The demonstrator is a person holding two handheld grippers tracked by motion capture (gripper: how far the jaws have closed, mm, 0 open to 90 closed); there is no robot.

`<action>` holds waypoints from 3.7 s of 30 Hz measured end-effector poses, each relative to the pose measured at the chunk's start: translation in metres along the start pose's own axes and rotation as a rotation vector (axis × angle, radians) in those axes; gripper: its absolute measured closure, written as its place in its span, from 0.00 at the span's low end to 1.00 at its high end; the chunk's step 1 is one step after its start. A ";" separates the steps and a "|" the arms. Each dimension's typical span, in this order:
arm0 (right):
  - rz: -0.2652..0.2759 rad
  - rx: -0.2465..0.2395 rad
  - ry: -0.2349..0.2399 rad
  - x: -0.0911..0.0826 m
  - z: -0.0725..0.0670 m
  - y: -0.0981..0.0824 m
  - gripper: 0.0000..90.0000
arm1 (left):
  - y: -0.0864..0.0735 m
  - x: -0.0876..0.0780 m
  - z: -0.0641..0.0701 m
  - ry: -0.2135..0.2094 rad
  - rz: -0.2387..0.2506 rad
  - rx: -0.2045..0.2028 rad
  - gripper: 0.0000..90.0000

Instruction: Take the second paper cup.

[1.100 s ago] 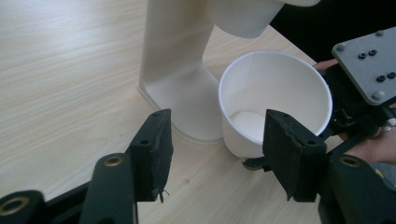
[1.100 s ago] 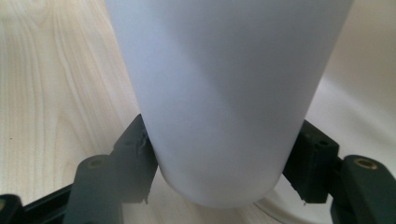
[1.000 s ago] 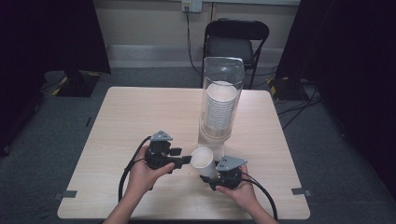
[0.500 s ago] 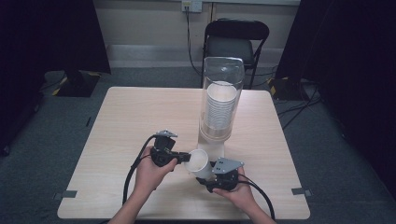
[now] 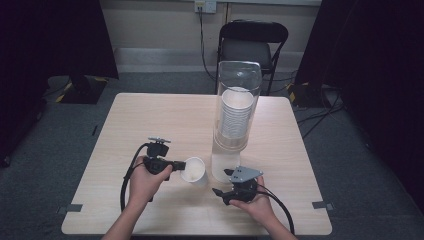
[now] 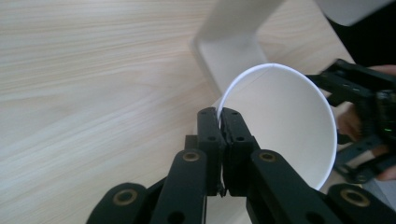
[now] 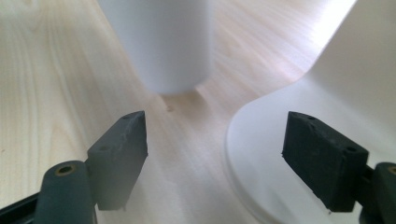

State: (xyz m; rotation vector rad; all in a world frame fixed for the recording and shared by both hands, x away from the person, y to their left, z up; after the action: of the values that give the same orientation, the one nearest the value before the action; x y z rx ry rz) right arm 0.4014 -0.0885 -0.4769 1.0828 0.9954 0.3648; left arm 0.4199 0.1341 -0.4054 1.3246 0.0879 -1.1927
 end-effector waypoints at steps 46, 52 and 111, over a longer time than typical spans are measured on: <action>0.011 0.113 -0.076 -0.014 0.029 -0.004 0.26 | -0.092 -0.015 -0.086 0.070 0.146 0.207 0.41; 0.012 0.128 -0.091 -0.016 0.034 -0.003 0.25 | -0.102 -0.003 -0.090 0.108 0.115 0.281 0.35; 0.281 0.191 -0.177 -0.020 0.063 0.077 0.35 | -0.106 0.007 -0.082 0.179 0.076 0.433 0.15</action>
State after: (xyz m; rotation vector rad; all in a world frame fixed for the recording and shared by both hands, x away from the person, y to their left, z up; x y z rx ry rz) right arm 0.4579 -0.1015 -0.3936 1.4096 0.7314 0.3988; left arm 0.3939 0.2149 -0.5094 1.7970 -0.0970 -1.0607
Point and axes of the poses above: each handheld gripper's, and its own axes: x roughly forward along the jaws, y roughly out of its top, z roughly to its right, the point moved 6 cm from there along x, roughly forward along the jaws, and after that the axes turned 4 degrees about x, right-handed, at the moved point
